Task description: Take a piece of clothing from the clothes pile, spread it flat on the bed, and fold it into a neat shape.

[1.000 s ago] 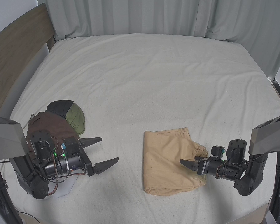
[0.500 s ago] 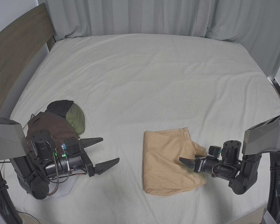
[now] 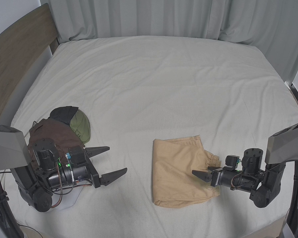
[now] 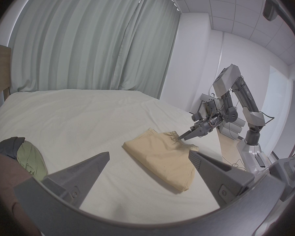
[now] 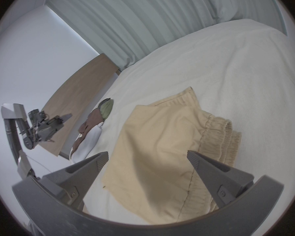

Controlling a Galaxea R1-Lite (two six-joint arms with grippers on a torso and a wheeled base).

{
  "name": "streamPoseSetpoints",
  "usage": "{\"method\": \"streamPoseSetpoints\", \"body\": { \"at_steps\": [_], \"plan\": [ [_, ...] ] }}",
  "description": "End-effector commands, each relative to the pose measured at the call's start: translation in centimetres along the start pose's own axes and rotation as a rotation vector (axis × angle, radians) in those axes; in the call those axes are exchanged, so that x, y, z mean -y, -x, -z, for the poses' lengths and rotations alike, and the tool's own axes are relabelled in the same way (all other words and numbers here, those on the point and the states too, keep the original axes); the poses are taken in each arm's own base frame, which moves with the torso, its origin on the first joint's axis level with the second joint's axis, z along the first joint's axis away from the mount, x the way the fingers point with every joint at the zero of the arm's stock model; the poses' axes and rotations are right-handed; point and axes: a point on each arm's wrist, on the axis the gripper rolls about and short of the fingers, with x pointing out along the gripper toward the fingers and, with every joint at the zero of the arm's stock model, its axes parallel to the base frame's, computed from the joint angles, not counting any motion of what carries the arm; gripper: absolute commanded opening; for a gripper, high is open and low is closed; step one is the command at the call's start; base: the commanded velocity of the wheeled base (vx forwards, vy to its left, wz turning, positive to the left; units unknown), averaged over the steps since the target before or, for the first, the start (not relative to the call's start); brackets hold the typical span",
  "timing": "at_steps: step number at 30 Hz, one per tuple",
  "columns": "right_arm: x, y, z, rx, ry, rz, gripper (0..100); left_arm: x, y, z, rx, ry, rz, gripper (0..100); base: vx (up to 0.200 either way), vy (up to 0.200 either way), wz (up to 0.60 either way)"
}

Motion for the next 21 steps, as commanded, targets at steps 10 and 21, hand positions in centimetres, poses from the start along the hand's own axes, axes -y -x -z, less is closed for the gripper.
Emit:
{"method": "streamPoseSetpoints", "body": {
  "at_steps": [10,21],
  "plan": [
    [2.1,4.4,2.6,-0.16,0.103,0.01,100,0.0,0.0,0.1,-0.004,0.003,-0.001,100,0.0,0.0,0.0],
    [3.8,4.2,4.3,-0.22,0.058,0.056,100,0.2,0.1,0.2,-0.01,0.006,0.001,100,0.0,0.0,0.0]
  ]
}}
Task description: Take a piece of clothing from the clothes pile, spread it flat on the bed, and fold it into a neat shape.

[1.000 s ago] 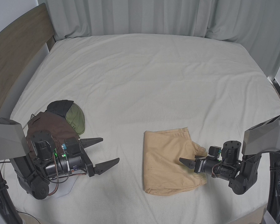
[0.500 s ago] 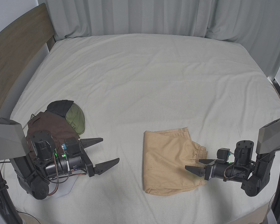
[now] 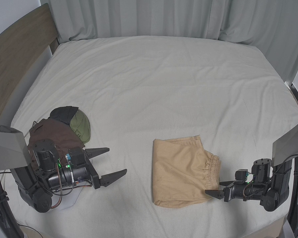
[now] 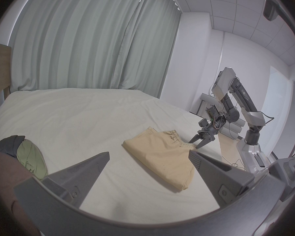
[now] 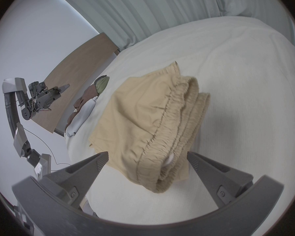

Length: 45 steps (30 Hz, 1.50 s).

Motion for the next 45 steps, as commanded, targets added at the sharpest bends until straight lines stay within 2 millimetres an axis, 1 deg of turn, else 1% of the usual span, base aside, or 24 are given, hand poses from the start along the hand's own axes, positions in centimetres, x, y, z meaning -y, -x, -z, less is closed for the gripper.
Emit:
{"method": "streamPoseSetpoints", "body": {
  "at_steps": [1,7,10,18,21,31,45],
  "plan": [
    [0.9,-0.6,1.2,-0.049,-0.03,0.017,100,0.0,0.0,0.0,-0.001,0.0,0.001,100,0.0,0.0,0.0],
    [1.3,-1.3,2.0,-0.076,-0.043,0.017,100,0.0,0.0,0.0,-0.001,0.0,0.001,100,0.0,0.0,0.0],
    [1.5,-1.8,2.0,-0.07,-0.045,0.014,100,0.0,0.0,0.0,-0.001,0.0,0.001,100,0.0,0.0,0.0],
    [1.0,-2.9,1.5,-0.058,-0.055,-0.036,100,0.1,0.0,0.0,-0.001,0.0,0.001,100,0.0,0.0,0.0],
    [0.4,-3.2,1.1,-0.047,-0.096,-0.055,100,0.1,0.0,0.0,-0.001,0.0,0.001,100,0.0,0.0,0.0],
    [0.4,-3.4,0.4,-0.016,-0.093,-0.058,100,0.1,0.0,0.0,-0.001,0.0,0.001,100,0.0,0.0,0.0],
    [0.4,-3.5,0.3,-0.011,-0.108,-0.058,100,0.2,0.1,0.2,-0.008,0.005,0.004,100,0.0,0.0,0.0]
  ]
}}
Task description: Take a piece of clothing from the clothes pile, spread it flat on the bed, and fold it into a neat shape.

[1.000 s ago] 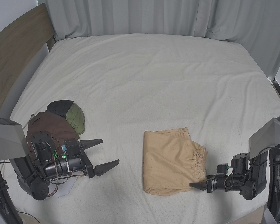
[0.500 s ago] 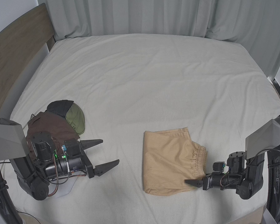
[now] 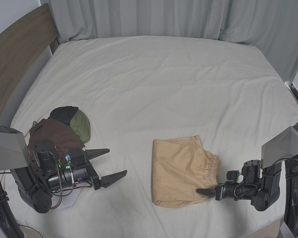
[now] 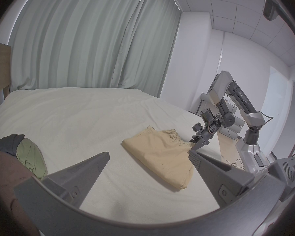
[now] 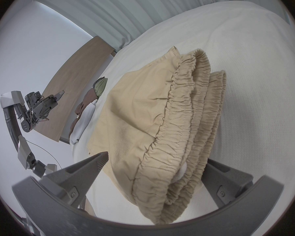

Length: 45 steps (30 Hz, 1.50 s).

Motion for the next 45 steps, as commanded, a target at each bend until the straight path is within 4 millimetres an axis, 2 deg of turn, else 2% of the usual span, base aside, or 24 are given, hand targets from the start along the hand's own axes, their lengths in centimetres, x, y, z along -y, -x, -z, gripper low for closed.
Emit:
{"method": "streamPoseSetpoints", "body": {
  "at_steps": [1,2,19,32,45],
  "plan": [
    [0.0,0.0,0.0,0.001,0.001,-0.001,100,0.1,0.0,0.1,-0.002,0.001,0.002,100,0.0,0.0,0.0],
    [0.0,0.0,0.0,0.002,0.001,0.0,0,0.1,0.0,0.1,-0.002,0.001,0.004,100,0.0,0.0,0.0],
    [-0.3,0.0,-0.1,0.003,0.006,-0.004,0,0.2,0.0,0.1,-0.006,0.004,0.006,100,0.0,0.0,0.0],
    [-4.1,1.8,-2.2,0.073,0.062,-0.089,0,0.2,0.1,0.1,-0.004,0.002,0.004,100,0.0,0.0,0.0],
    [-5.6,2.6,-3.0,0.11,0.092,-0.127,0,0.3,0.3,0.0,-0.006,-0.011,0.001,100,0.0,0.0,0.0]
  ]
}}
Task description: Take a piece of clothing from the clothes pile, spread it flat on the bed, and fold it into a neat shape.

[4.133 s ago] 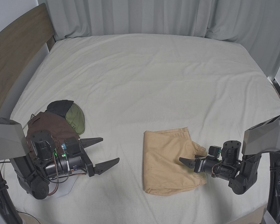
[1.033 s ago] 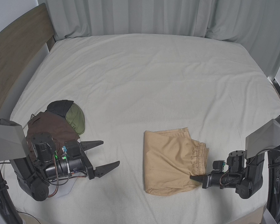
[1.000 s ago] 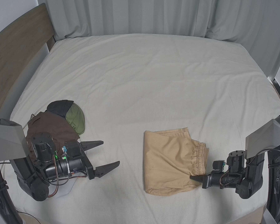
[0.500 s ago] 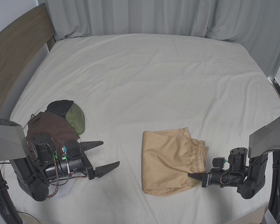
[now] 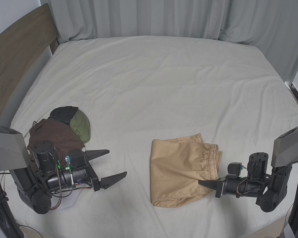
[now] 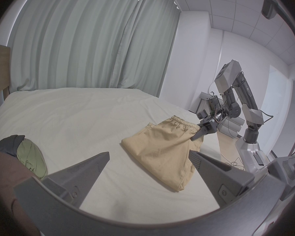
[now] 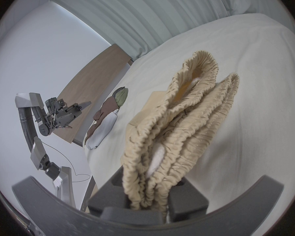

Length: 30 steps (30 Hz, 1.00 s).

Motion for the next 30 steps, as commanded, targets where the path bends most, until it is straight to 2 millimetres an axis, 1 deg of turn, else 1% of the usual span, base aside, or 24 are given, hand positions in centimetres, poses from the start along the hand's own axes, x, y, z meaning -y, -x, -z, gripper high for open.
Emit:
{"method": "streamPoseSetpoints", "body": {
  "at_steps": [1,2,3,4,9,10,11,12,15,17,21,25,30],
  "plan": [
    [-0.6,0.3,-0.6,0.024,0.018,-0.016,0,0.0,0.1,0.0,0.0,-0.003,-0.002,100,0.0,0.0,0.0],
    [-0.6,0.3,-0.6,0.024,0.018,-0.016,0,0.0,0.1,0.0,0.0,-0.003,-0.002,100,0.0,0.0,0.0],
    [-1.3,0.4,-1.0,0.039,0.035,-0.037,0,-0.2,0.2,0.0,0.0,-0.004,-0.022,100,0.0,0.0,0.0],
    [-1.5,0.5,-1.1,0.043,0.036,-0.043,0,-0.2,0.2,-0.1,-0.002,-0.004,-0.045,100,0.0,0.0,0.0],
    [-2.4,0.5,-1.5,0.054,0.036,-0.072,0,-0.6,0.2,0.0,-0.022,0.007,-0.211,100,0.0,0.0,0.0],
    [-2.4,0.5,-1.5,0.054,0.036,-0.072,0,-0.6,0.2,0.0,-0.022,0.007,-0.211,100,0.0,0.0,0.0],
    [-2.5,0.6,-1.5,0.055,0.037,-0.076,0,-0.8,0.2,-0.1,-0.025,0.011,-0.263,100,0.0,0.0,0.0],
    [-2.5,0.6,-1.5,0.055,0.037,-0.076,0,-0.8,0.2,-0.1,-0.025,0.011,-0.263,100,0.0,0.0,0.0],
    [-2.8,0.5,-1.6,0.058,0.045,-0.087,0,-1.1,0.2,-0.4,-0.01,0.051,-0.343,100,0.0,0.0,0.0],
    [-3.0,0.7,-1.8,0.064,0.048,-0.094,0,-1.7,0.2,-0.5,0.0,0.065,-0.391,100,0.0,0.0,0.0],
    [-3.4,0.8,-2.2,0.077,0.048,-0.121,0,-2.5,0.6,-0.6,0.007,0.074,-0.437,100,0.0,0.0,0.0],
    [-3.9,1.4,-2.7,0.092,0.054,-0.156,0,-3.0,1.0,-0.6,0.01,0.076,-0.46,100,0.0,0.0,0.0],
    [-4.2,1.6,-3.0,0.089,0.066,-0.2,0,-3.1,1.0,-0.6,0.013,0.077,-0.462,100,0.0,0.0,0.0]
  ]
}}
